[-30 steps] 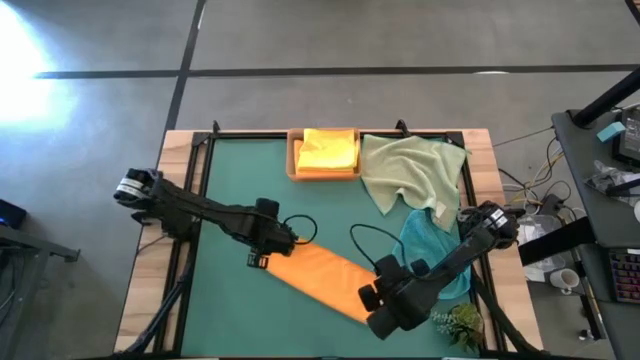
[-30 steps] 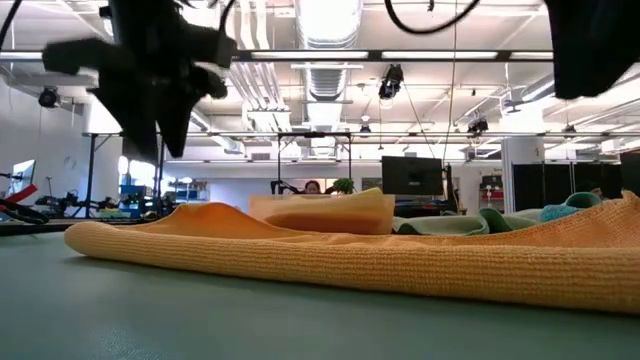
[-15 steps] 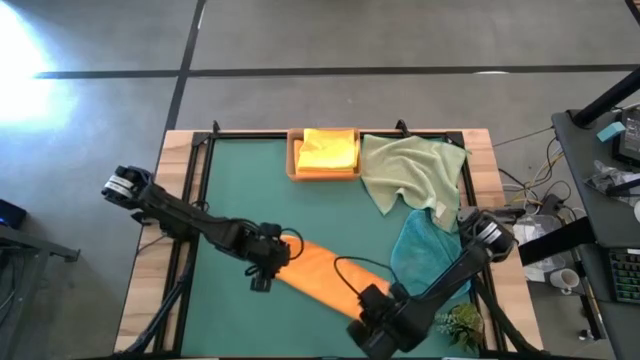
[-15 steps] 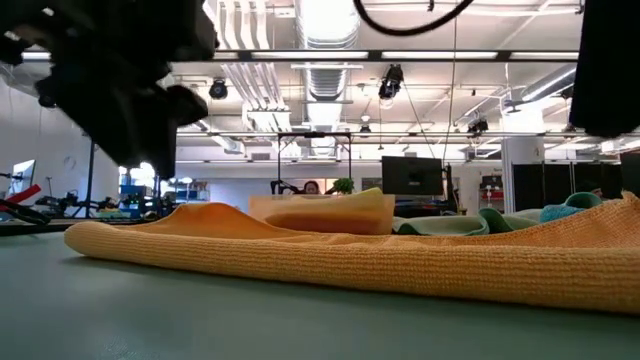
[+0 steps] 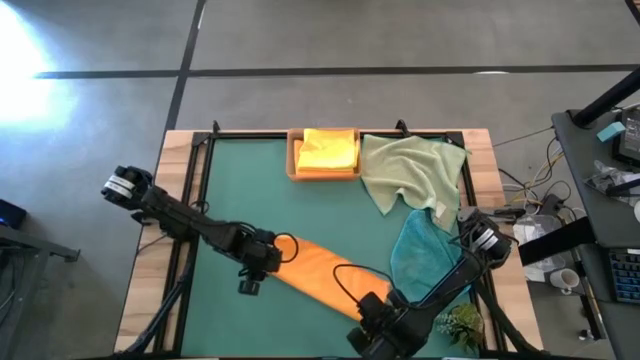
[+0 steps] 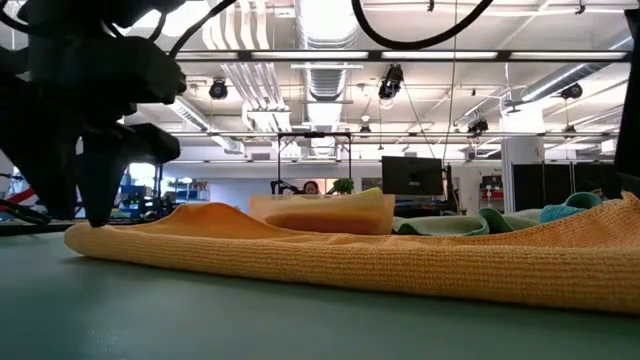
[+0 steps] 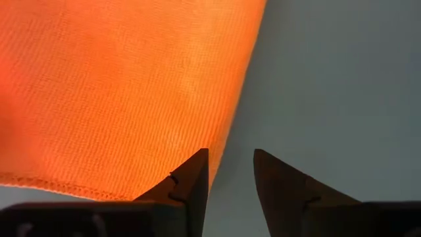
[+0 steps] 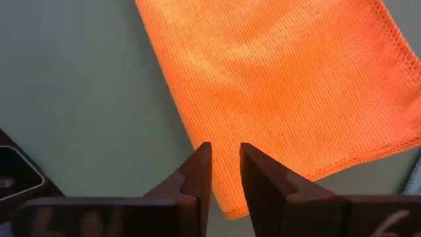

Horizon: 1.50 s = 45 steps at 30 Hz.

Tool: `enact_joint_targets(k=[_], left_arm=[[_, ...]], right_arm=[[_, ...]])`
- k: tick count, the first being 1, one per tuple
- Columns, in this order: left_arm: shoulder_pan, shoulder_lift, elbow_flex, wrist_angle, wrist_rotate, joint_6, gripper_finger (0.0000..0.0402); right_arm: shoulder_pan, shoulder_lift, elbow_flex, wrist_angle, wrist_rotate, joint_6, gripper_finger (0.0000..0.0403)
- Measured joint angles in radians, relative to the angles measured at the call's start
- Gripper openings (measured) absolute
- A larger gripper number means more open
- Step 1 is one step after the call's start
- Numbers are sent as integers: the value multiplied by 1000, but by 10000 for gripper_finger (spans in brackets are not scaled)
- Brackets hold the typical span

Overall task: Fold microfiber towels
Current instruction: Fold the orange towel

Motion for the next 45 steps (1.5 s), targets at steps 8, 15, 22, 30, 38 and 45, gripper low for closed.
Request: enact_joint_targets(k=[8, 15, 22, 30, 38, 45], left_arm=[[-29, 0, 11, -15, 19, 113, 105], [-37, 0, 73, -183, 7, 179, 105], [-38, -2, 83, -214, 2, 178, 105], [-38, -2, 83, -207, -18, 178, 105], [-38, -2, 83, -209, -23, 215, 105], [-38, -2, 82, -208, -22, 224, 105]], right_arm=[[3, 0, 0, 48, -52, -174, 148], [42, 0, 0, 49, -42, -337, 186], [86, 0, -9, 87, 91, -420, 187], [83, 77, -21, 98, 113, -480, 187], [83, 118, -15, 82, 96, -378, 180], [83, 120, -14, 72, 91, -335, 102]])
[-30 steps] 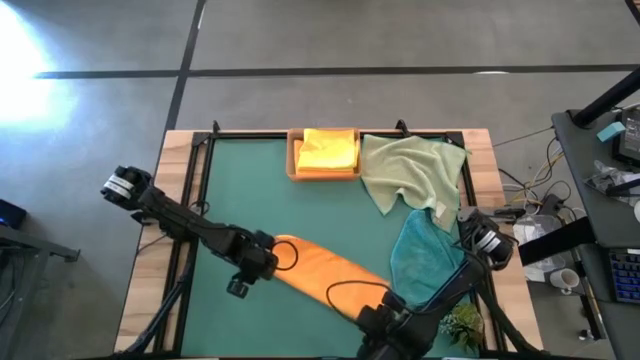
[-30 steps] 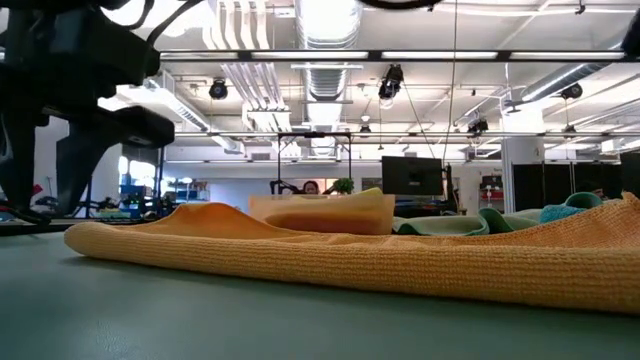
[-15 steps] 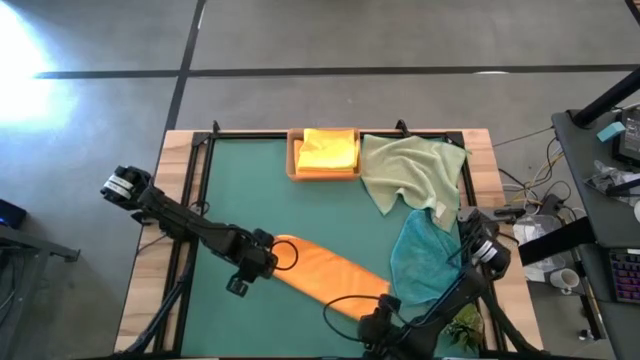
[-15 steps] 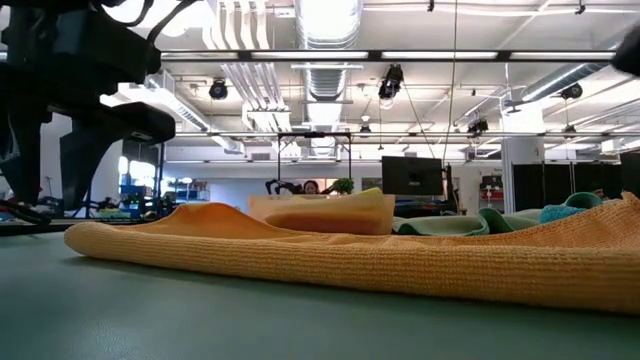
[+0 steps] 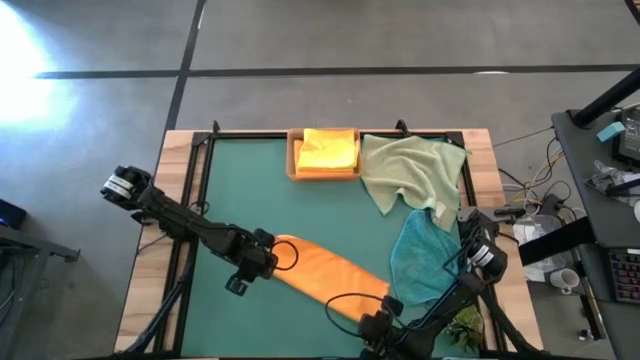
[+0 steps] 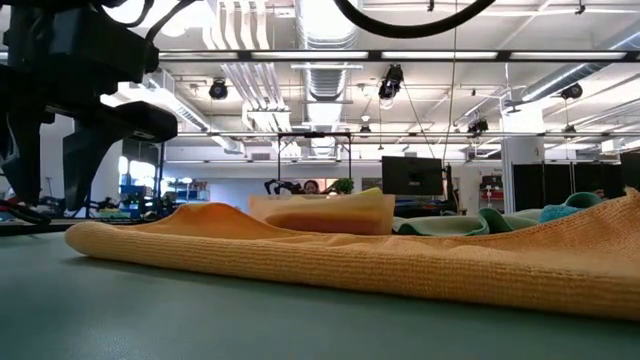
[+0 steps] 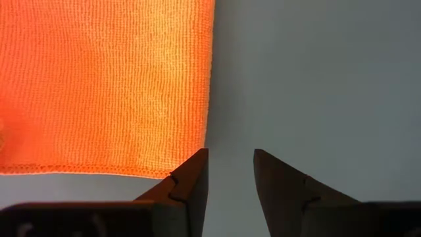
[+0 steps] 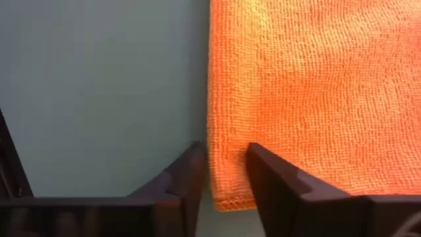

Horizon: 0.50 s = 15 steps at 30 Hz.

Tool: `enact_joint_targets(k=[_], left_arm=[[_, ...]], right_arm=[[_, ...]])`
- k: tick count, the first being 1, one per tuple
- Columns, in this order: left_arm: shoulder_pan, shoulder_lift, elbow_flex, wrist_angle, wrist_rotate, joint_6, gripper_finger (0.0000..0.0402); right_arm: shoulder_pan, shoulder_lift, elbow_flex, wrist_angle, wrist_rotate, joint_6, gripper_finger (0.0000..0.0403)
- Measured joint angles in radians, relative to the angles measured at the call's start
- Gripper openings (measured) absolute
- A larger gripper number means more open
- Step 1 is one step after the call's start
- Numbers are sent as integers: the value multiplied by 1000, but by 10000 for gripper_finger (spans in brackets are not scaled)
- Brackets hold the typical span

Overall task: Fold microfiber towels
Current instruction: Fold the orange towel

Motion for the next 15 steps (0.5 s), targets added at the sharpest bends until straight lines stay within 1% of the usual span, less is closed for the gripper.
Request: enact_joint_targets(k=[5, 7, 12, 14, 15], left_arm=[[0, 0, 0, 1, -4, 45, 105], [0, 0, 0, 1, -42, 70, 105], [1, 0, 2, 0, -240, 85, 105], [2, 0, 7, 5, -256, 78, 105], [1, 0, 8, 9, -242, 71, 105]], right_arm=[[0, 1, -1, -1, -1, 19, 33], [0, 1, -1, 0, -1, 31, 15], [0, 1, -2, 3, -2, 49, 12], [0, 2, -2, 3, -2, 46, 12], [0, 2, -2, 4, -2, 40, 12]])
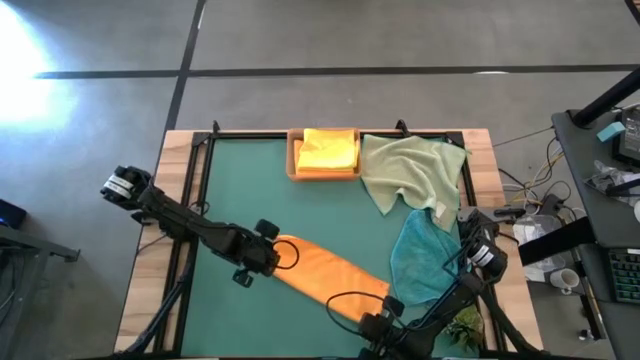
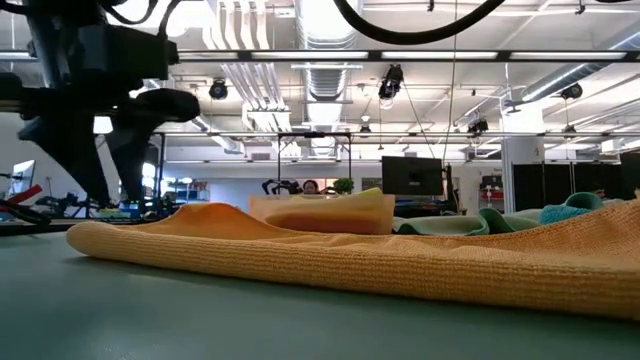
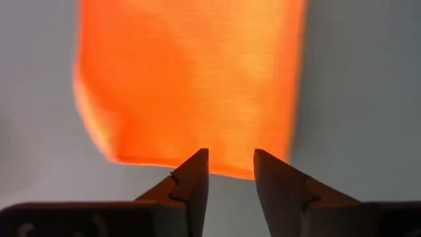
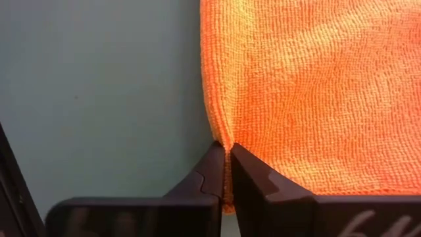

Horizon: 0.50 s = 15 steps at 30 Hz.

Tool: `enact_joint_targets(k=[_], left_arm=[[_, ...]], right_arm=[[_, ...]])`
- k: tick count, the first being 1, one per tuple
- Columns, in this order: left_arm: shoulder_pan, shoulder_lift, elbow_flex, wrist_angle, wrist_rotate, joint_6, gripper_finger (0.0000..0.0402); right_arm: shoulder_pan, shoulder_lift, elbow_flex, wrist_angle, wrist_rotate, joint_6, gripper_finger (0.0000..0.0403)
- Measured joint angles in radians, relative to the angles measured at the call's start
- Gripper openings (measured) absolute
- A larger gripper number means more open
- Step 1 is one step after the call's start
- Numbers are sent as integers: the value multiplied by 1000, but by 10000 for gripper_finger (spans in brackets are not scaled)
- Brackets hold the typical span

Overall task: Fold microfiber towels
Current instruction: Fold the orange towel

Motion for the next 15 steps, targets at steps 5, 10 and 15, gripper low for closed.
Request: enact_joint_targets(k=[5, 10, 15], left_arm=[[-6, 0, -17, 5, 92, -72, 105], [-6, 10, -35, 84, 81, -78, 105], [-6, 53, -35, 97, 124, -79, 105]], right_arm=[[0, 0, 0, 2, -1, -2, 13], [0, 0, -1, 3, -1, -2, 13], [0, 1, -1, 7, -1, -2, 13]])
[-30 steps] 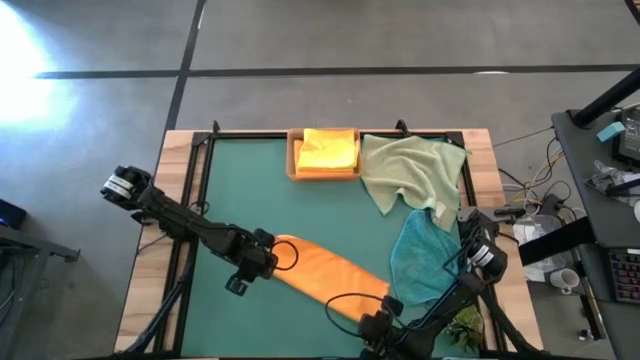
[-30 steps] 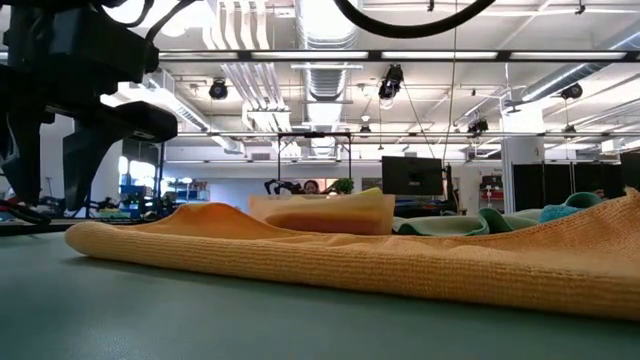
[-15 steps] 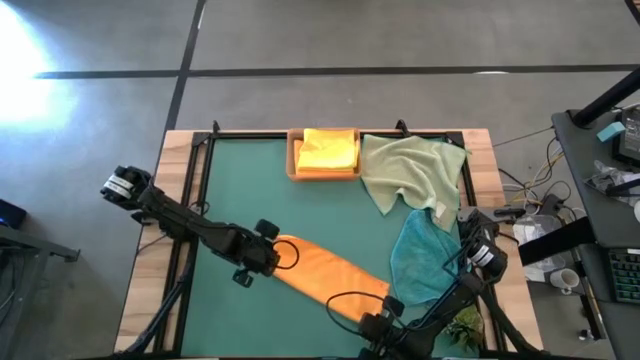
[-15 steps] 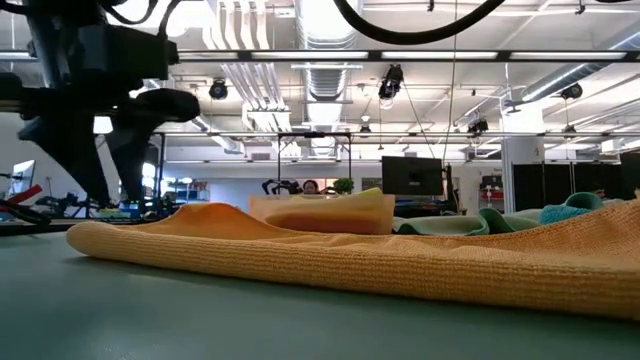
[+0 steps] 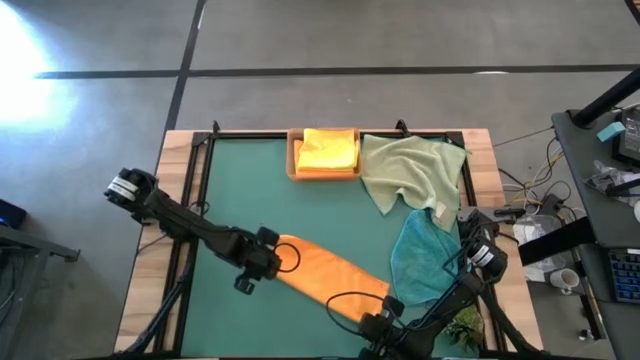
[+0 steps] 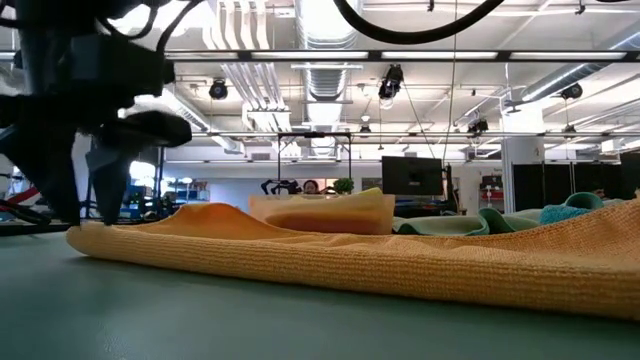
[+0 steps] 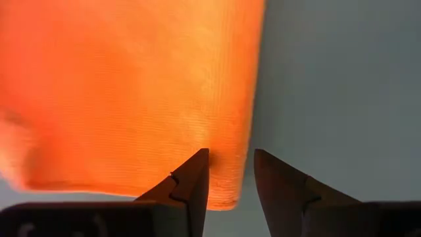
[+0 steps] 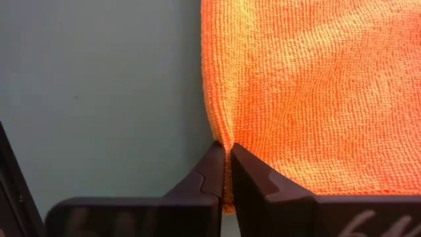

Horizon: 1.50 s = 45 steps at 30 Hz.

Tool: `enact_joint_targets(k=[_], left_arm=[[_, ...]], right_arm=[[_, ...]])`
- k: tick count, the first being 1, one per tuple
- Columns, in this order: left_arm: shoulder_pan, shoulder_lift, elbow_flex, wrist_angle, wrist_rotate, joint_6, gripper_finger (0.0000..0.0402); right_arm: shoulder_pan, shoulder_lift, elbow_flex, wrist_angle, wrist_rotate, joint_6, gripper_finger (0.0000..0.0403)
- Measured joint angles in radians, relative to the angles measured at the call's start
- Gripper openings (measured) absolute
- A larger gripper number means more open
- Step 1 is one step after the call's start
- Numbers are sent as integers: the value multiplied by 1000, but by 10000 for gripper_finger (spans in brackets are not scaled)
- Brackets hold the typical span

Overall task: Fold microfiber towels
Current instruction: Fold the orange towel

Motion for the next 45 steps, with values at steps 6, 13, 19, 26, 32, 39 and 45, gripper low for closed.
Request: enact_joint_targets(k=[6, 13, 19, 26, 32, 39, 45], left_arm=[[-2, 69, -3, -2, -53, 7, 105], [-3, 91, -1, 2, -129, 7, 105], [-3, 93, -16, 34, -139, 8, 77], [-2, 94, -34, 109, -166, 38, 7], [0, 76, -14, 38, -107, 3, 2], [-1, -22, 58, -126, 142, -64, 1], [0, -92, 158, -299, 323, -96, 0]], right_arm=[[0, 0, 0, 7, -1, 6, 13], [0, 0, 0, 11, -3, 29, 13], [0, 0, 0, 13, -4, 29, 13], [0, -5, 0, 14, -7, 62, 10], [-2, -43, 4, 7, -18, 78, 9], [-1, -87, 48, -13, -9, 103, 9], [-13, -112, 160, -146, 2, 111, 9]])
